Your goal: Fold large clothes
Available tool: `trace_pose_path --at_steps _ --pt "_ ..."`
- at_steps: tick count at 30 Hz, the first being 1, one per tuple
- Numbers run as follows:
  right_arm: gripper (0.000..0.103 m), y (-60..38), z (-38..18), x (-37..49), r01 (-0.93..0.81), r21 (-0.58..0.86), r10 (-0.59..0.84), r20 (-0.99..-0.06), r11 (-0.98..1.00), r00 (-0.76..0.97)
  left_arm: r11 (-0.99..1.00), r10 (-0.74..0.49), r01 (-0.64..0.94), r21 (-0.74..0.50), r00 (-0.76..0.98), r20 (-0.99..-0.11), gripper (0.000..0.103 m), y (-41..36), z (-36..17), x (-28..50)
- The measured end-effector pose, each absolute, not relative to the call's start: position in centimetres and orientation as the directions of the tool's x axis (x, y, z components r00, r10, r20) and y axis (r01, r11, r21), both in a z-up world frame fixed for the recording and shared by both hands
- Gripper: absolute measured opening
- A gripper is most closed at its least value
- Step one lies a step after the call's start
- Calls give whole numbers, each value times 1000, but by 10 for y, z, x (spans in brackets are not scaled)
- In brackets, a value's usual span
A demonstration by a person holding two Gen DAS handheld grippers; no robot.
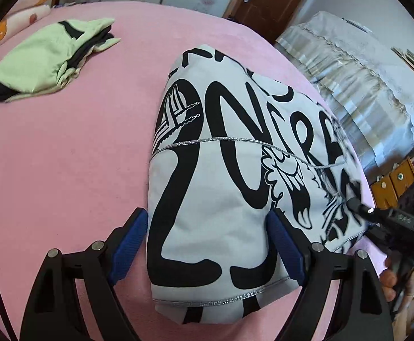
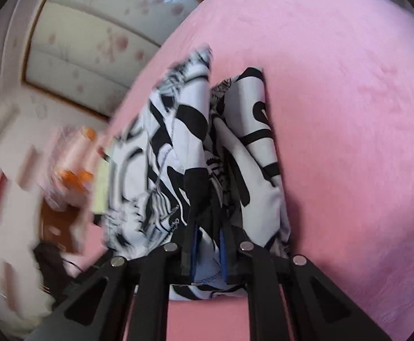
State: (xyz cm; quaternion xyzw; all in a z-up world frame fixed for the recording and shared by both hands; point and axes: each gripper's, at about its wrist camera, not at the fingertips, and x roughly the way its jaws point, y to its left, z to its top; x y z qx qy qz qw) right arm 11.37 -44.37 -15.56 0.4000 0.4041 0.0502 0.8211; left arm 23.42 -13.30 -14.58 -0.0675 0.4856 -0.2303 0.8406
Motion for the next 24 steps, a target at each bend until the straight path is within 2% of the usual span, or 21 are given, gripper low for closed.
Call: trace_pose_path --at_steps 3,6,9,12,14,16,21,24 --pt "10 -442 -140 109 231 664 362 -627 711 690 882 -455 339 -328 428 -781 84 -136 -147 233" --pt "11 -442 -159 119 269 635 358 -680 724 640 894 -420 356 -274 447 -790 87 -144 -150 229" --pt "16 -431 -145 127 248 542 306 -731 803 610 895 -406 370 -249 444 -799 88 -147 -147 227" --pt "31 -416 -116 131 215 394 200 -778 894 595 884 -435 356 -303 388 -812 88 -139 -142 239" --pt "52 -412 -99 132 188 337 155 -770 923 619 871 -463 361 -334 376 -802 88 -134 -135 248" --pt "63 -417 -88 141 181 316 132 -757 931 640 867 -474 365 -340 389 -790 88 -132 -125 261" --pt "63 -435 -94 193 200 356 167 -772 913 614 848 -507 373 -376 369 -779 88 -141 -115 313" --pt "63 -440 -109 228 233 351 158 -797 907 583 854 -493 365 -371 338 -802 88 -151 -124 350"
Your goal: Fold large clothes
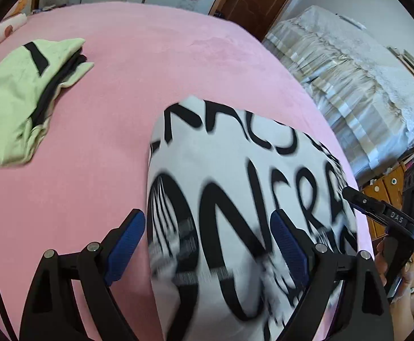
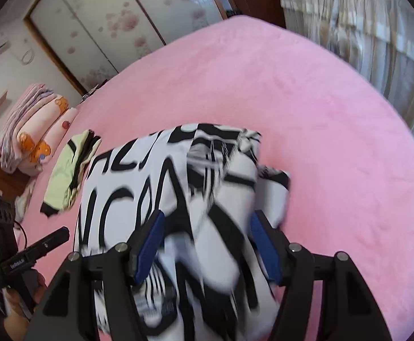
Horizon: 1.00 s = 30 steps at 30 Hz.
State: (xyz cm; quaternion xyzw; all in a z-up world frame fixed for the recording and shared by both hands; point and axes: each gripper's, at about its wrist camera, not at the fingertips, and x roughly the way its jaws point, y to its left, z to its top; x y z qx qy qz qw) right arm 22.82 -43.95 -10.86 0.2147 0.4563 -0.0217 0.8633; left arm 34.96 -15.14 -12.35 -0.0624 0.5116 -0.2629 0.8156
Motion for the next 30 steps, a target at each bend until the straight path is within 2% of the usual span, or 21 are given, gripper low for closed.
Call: trace_pose_path --at_steps 3,4,5,6,8,9,12,15,17,20,24,27,30 --pt "62 -438 -126 251 250 340 164 -830 907 533 858 -488 329 -394 284 -826 85 -156 -139 376" --pt "43 -438 -130 252 241 322 158 -839 916 520 848 -509 317 -425 263 -820 79 -156 -143 382" --pt "6 -434 -132 254 235 268 120 -857 934 501 849 -511 303 -432 263 -818 74 -155 -144 386" --pt "4 -432 -131 255 229 239 100 -865 943 492 851 -509 300 -431 271 -817 71 -156 -142 387" --pt "4 -432 -117 247 226 186 38 -843 956 536 852 -504 321 -414 289 -814 63 -160 -135 386" --pt "4 -435 -113 244 227 174 18 -829 958 559 851 -501 341 -399 301 -812 63 -163 -133 383" --pt "6 -439 -143 250 254 149 11 -881 956 472 872 -447 370 -321 335 -829 63 -175 -138 378" --pt "14 -425 -146 251 246 37 -77 -895 968 439 889 -397 380 -256 361 -844 63 -183 -138 376" --pt "34 -421 -130 245 270 -18 -141 -884 963 446 895 -381 377 -239 365 -850 63 -182 -130 375" --pt "38 -410 -97 226 274 -83 -219 -827 958 518 902 -349 390 -184 409 -843 63 -183 -111 363" --pt "38 -379 -68 206 174 -38 -138 -778 984 612 871 -402 459 -178 455 -795 63 -190 -82 329" --pt "37 -347 -68 192 61 28 -16 -784 998 621 841 -446 501 -204 430 -785 50 -195 -80 304" --pt "37 -318 -90 183 7 -27 -26 -808 1000 588 840 -421 508 -190 391 -818 47 -195 -102 284"
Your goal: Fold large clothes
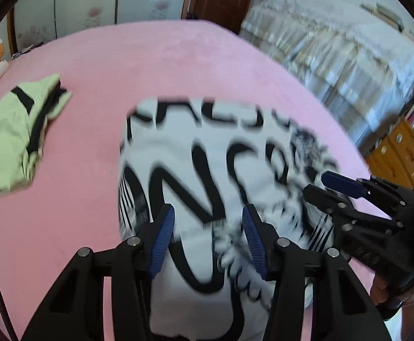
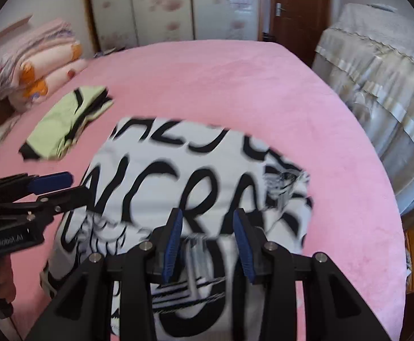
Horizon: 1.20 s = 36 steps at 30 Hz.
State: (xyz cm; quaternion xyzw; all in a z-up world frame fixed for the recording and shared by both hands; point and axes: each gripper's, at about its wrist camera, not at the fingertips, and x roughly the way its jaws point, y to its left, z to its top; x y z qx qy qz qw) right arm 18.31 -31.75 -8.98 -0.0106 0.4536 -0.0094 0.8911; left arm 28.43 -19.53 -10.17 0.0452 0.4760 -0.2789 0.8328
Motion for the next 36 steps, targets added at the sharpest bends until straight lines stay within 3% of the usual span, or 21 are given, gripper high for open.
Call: trace_pose_path --at_steps 3,4,6,7,8,11,33,36 --pt "28 -324 -120 173 20 -135 -124 -825 991 551 853 -403 490 -177 405 -821 47 -186 -118 279" --pt "20 -331 -121 169 30 -146 -138 -819 989 557 852 -417 487 -193 405 -814 47 -180 -118 279" --pt "16 -351 -120 154 76 -153 -168 -804 985 571 851 -433 474 -224 394 -811 47 -169 -119 283" --pt "4 -359 -119 148 84 -129 -154 -806 988 572 850 -440 471 -237 387 -810 47 -164 -120 285" --pt "2 -367 -117 143 99 -119 -154 -810 988 566 850 -444 468 -244 384 -810 47 -160 -120 285" --pt "5 -378 -115 134 154 -177 -234 -804 972 547 853 -432 467 -231 387 -814 47 -157 -119 283" --pt "6 -376 -93 109 219 -86 -186 -850 972 493 873 -384 448 -195 381 -841 51 -136 -85 246" --pt "17 -371 -84 99 210 -72 -170 -851 975 497 873 -372 452 -183 377 -848 57 -133 -79 236"
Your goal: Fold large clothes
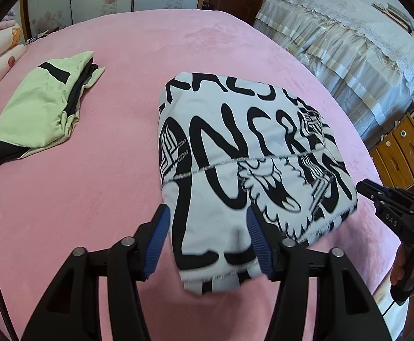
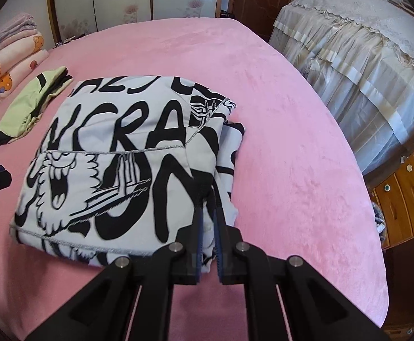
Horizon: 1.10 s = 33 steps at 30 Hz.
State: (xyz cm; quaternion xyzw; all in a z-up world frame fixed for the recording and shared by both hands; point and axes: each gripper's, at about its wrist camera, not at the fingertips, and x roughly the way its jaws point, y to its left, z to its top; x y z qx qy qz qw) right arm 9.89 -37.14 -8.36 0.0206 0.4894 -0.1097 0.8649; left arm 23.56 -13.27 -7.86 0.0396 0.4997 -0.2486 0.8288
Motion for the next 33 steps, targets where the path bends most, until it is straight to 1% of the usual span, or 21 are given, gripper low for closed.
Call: trace_pose_path --at_steps 2,4,7,10,14,17,18,20,22,25,27,29,31,33 --pt "43 -364 -74 89 200 -82 -176 -840 976 513 875 -363 453 -170 384 -849 59 -129 -73 228" --pt "55 -358 -65 80 189 -108 -194 -822 976 535 876 -358 456 -160 388 -849 62 -125 -69 221" --pt "59 -346 -50 66 162 -151 -217 -797 975 564 878 -345 458 -142 397 -851 66 -119 -61 211" --pt "68 -338 -39 55 137 -182 -228 -779 974 585 879 -329 462 -121 402 -854 74 -112 -54 203" --pt "68 -333 -27 43 85 -196 -207 -778 977 593 865 -331 486 -123 370 -868 74 -103 -49 198" --pt "68 -343 -19 42 80 -149 -167 -794 986 585 862 -322 492 -123 344 -882 75 -100 -49 201" --pt "69 -350 -17 43 87 -116 -145 -800 989 583 858 -331 494 -141 322 -887 76 -98 -50 203" --pt "74 -365 -19 48 104 -52 -102 -819 993 564 849 -364 487 -207 255 -896 78 -96 -56 213" --pt "77 -379 -27 57 134 -5 -76 -842 991 534 842 -393 469 -266 196 -898 78 -97 -65 224" --pt "78 -401 -48 73 161 126 32 -871 979 490 828 -447 430 -360 118 -887 78 -100 -83 243" --pt "78 -419 -66 87 200 239 123 -877 950 464 825 -465 405 -394 91 -881 78 -104 -93 252" --pt "78 -432 -78 96 232 318 183 -868 919 461 820 -475 399 -411 72 -877 78 -109 -102 262" --pt "78 -443 -89 108 257 378 229 -855 889 465 805 -496 406 -433 62 -866 79 -115 -110 270" --pt "81 -447 -96 119 257 419 266 -841 871 470 805 -491 409 -429 54 -869 79 -122 -119 279"
